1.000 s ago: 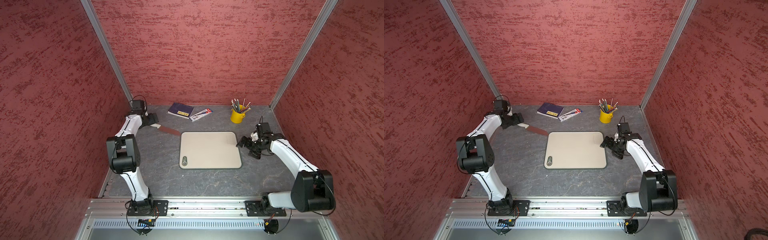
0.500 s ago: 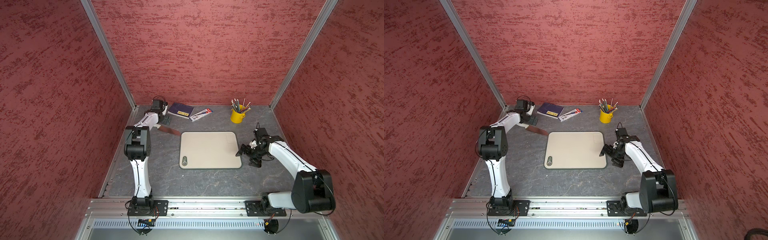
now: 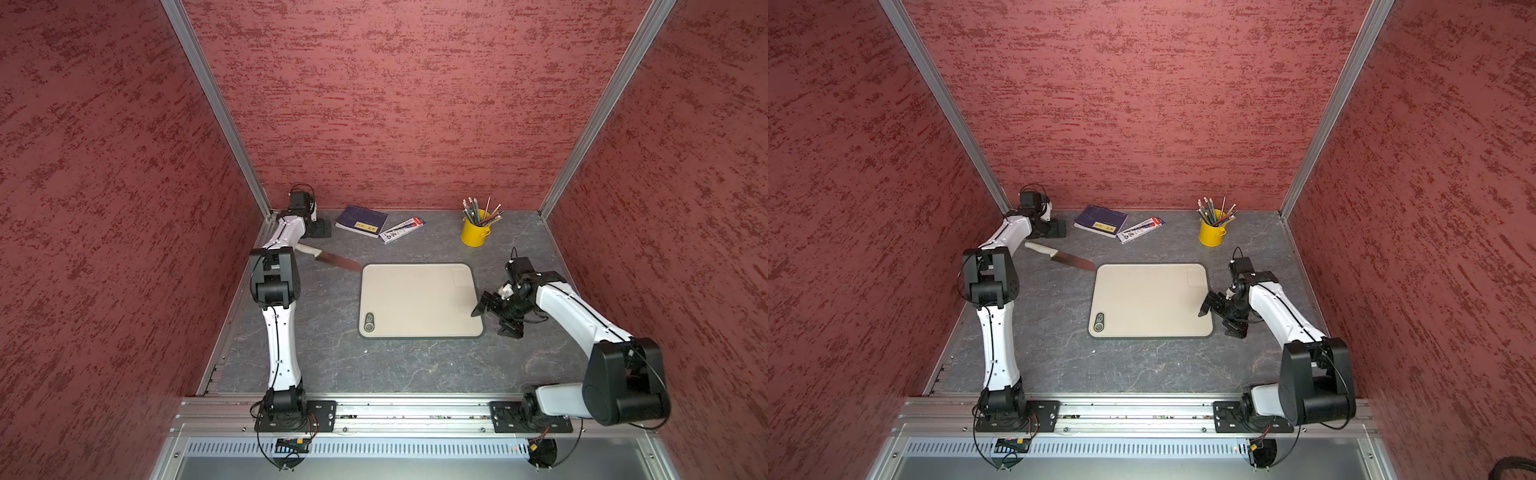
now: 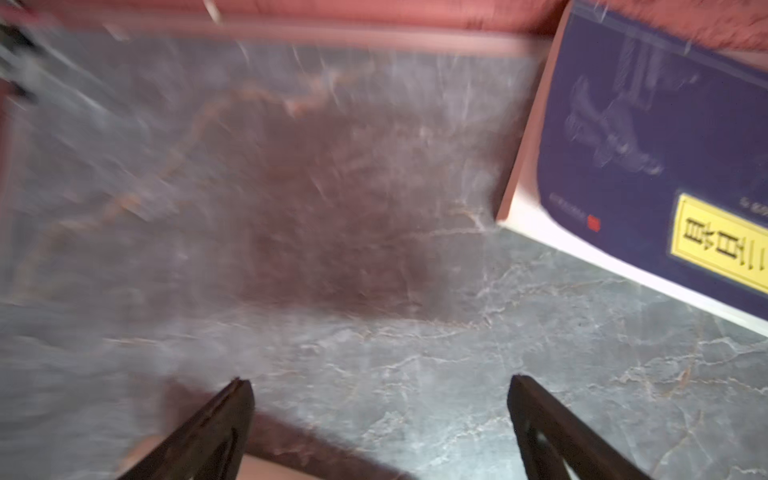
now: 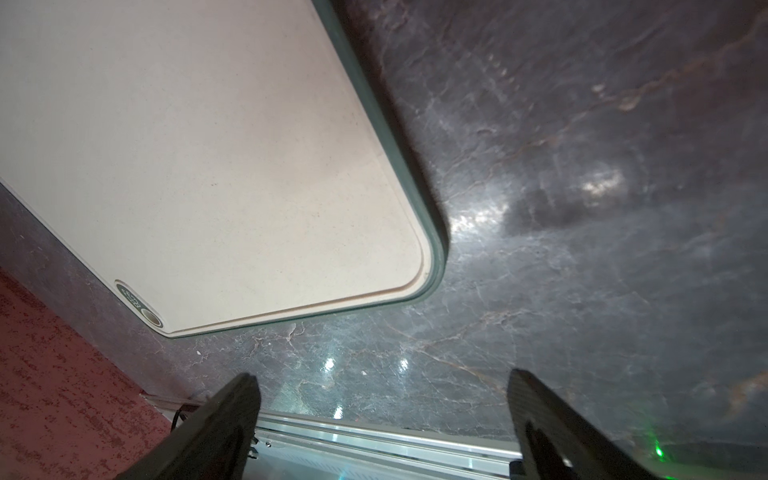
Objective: Align the knife with the edge of the cutting board
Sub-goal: Adjust the knife at the center of the board.
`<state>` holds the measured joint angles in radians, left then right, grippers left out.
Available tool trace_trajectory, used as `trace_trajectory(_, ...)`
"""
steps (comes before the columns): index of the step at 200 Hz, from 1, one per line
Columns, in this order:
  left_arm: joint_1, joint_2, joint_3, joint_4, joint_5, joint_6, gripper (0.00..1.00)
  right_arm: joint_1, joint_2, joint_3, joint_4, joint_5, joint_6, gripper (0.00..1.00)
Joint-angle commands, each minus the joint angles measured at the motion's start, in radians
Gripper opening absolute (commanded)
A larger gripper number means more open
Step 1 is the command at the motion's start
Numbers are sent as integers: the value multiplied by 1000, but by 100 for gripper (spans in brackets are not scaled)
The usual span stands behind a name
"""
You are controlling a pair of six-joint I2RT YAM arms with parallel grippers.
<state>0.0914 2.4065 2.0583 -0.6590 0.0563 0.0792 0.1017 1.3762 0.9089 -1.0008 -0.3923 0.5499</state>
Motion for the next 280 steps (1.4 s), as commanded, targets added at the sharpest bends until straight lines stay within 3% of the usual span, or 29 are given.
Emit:
trace_trajectory(1, 31, 44, 70, -110, 66, -105, 100, 9, -23, 21, -27, 14, -5, 98)
trace_trajectory(33, 45, 89, 122, -188, 95, -143, 100, 10, -20, 23, -26, 8, 1, 98)
trace_trajectory(63, 64, 161, 214, -371, 80, -197, 100, 12, -25, 21, -6, 0, 19, 98)
trace_trajectory(82, 71, 160, 194, -426, 72, -208, 98, 13, -23, 20, 9, -7, 25, 98)
trace_trajectory(144, 70, -40, -151, -350, 91, -293, 98, 19, -13, 18, 38, -25, 53, 98)
trace_trajectory(227, 44, -320, -569, -358, 232, -378, 98, 27, 17, 17, 140, -64, 113, 98)
trace_trajectory(280, -29, -518, -809, -384, 277, -392, 98, 33, 30, -25, 224, -92, 155, 98)
